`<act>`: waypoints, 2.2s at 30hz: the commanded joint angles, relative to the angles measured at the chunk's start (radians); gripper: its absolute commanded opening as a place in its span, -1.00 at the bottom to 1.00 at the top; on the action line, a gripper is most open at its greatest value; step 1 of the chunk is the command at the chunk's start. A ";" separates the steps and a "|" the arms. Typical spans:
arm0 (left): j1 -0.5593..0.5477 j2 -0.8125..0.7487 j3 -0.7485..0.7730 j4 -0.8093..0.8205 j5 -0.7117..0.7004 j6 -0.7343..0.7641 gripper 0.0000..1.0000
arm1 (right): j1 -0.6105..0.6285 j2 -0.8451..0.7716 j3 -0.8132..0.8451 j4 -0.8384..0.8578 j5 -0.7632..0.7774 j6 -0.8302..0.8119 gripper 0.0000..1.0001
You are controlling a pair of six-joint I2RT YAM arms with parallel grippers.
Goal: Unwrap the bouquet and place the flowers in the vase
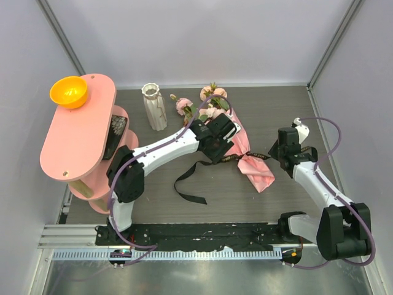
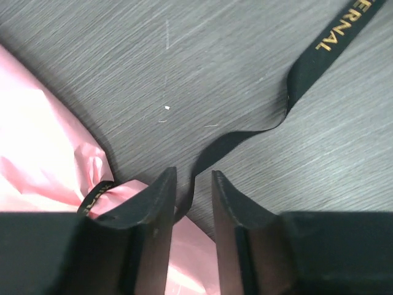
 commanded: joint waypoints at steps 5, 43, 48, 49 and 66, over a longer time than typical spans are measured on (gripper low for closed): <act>0.043 -0.165 -0.062 0.159 0.210 -0.017 0.49 | 0.106 -0.127 0.066 -0.031 -0.082 -0.110 0.15; 0.218 0.346 0.187 0.279 0.566 -0.332 -0.60 | 0.129 0.063 -0.107 0.347 -0.436 0.189 -0.66; 0.214 0.352 0.185 0.281 0.572 -0.333 -0.58 | 0.127 0.094 -0.104 0.401 -0.458 0.215 -0.64; 0.215 0.352 0.184 0.279 0.574 -0.333 -0.58 | 0.127 0.094 -0.106 0.403 -0.450 0.215 -0.63; 0.210 0.355 0.179 0.279 0.569 -0.330 -0.55 | 0.080 0.167 -0.170 0.508 -0.485 0.266 -0.40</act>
